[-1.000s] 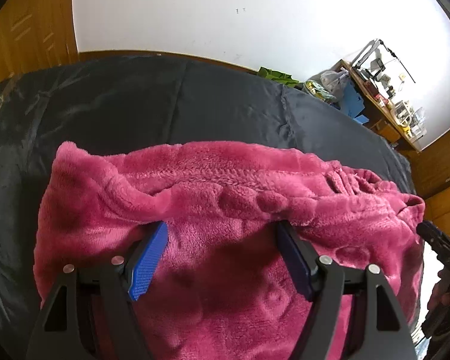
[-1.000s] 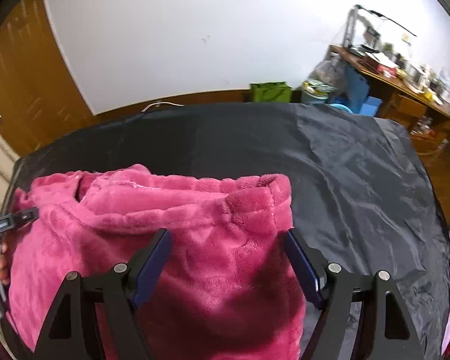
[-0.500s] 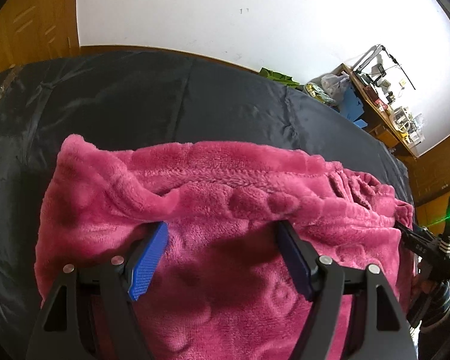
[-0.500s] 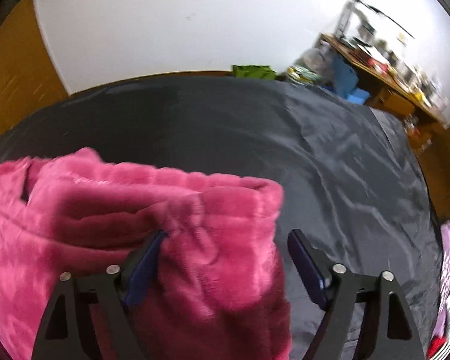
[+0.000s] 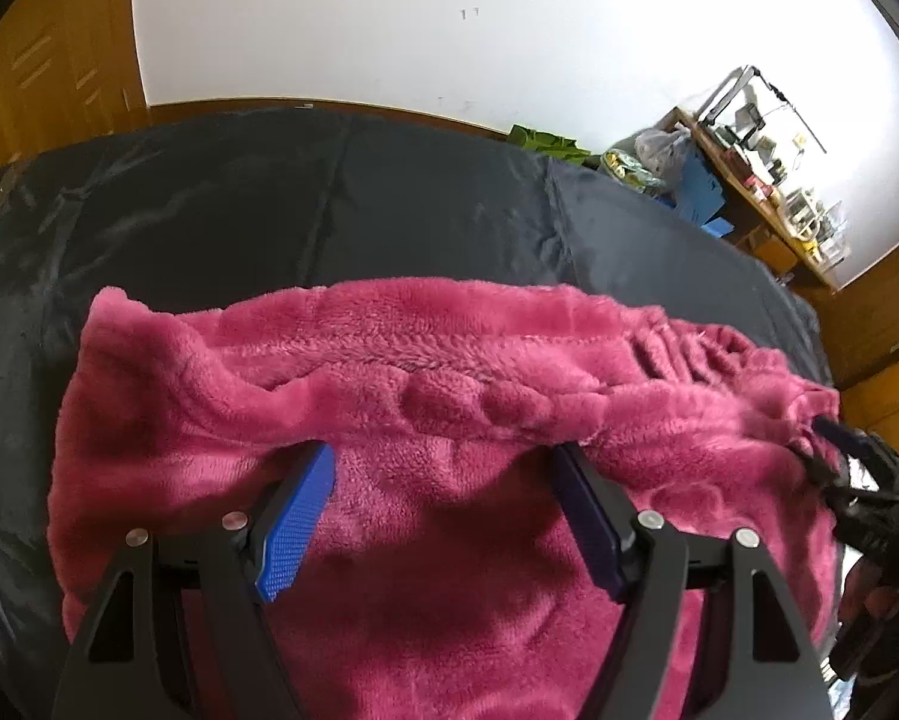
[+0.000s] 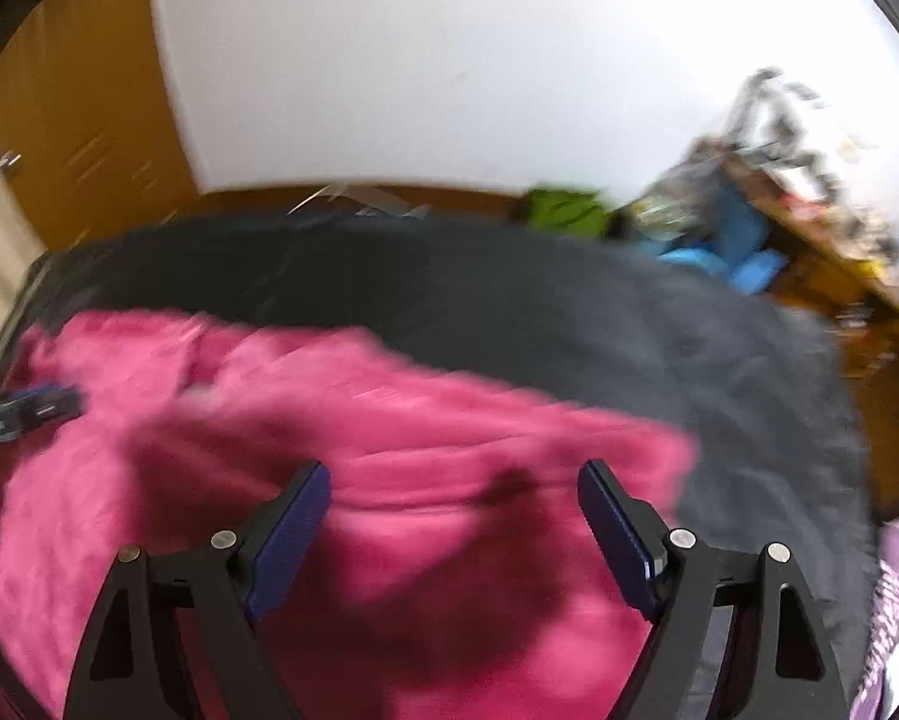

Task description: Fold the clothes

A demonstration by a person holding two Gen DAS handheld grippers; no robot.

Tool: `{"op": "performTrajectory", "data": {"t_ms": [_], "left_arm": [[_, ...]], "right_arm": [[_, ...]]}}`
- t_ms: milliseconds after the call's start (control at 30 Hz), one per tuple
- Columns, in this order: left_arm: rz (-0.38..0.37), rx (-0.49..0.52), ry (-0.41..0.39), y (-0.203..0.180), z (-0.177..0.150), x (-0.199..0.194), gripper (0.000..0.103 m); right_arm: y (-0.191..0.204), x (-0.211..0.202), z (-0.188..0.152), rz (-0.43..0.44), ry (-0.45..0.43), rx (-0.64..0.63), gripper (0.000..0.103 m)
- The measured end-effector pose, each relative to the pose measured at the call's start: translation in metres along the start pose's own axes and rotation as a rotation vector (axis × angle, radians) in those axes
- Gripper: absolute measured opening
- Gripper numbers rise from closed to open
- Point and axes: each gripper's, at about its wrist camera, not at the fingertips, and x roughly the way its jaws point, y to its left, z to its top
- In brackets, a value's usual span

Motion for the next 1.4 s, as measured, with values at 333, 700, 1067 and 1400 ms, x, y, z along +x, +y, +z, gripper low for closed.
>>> {"op": "performTrajectory", "data": {"t_ms": [333, 700, 1067, 1400], "left_arm": [[0.002, 0.006, -0.007, 0.009, -0.005, 0.006, 0.079], [0.017, 0.028, -0.003, 0.006, -0.004, -0.002, 0.081], [0.058, 0.102, 0.024, -0.003, -0.030, -0.012, 0.081], [0.095, 0.137, -0.014, -0.011, -0.041, -0.020, 0.084]], "right_arm": [[0.005, 0.034, 0.020, -0.073, -0.012, 0.085, 0.086], [-0.009, 0.012, 0.022, 0.007, -0.021, 0.104, 0.086], [0.032, -0.002, -0.045, 0.122, 0.053, 0.015, 0.087], [0.033, 0.003, -0.057, 0.082, 0.049, 0.041, 0.096]]}}
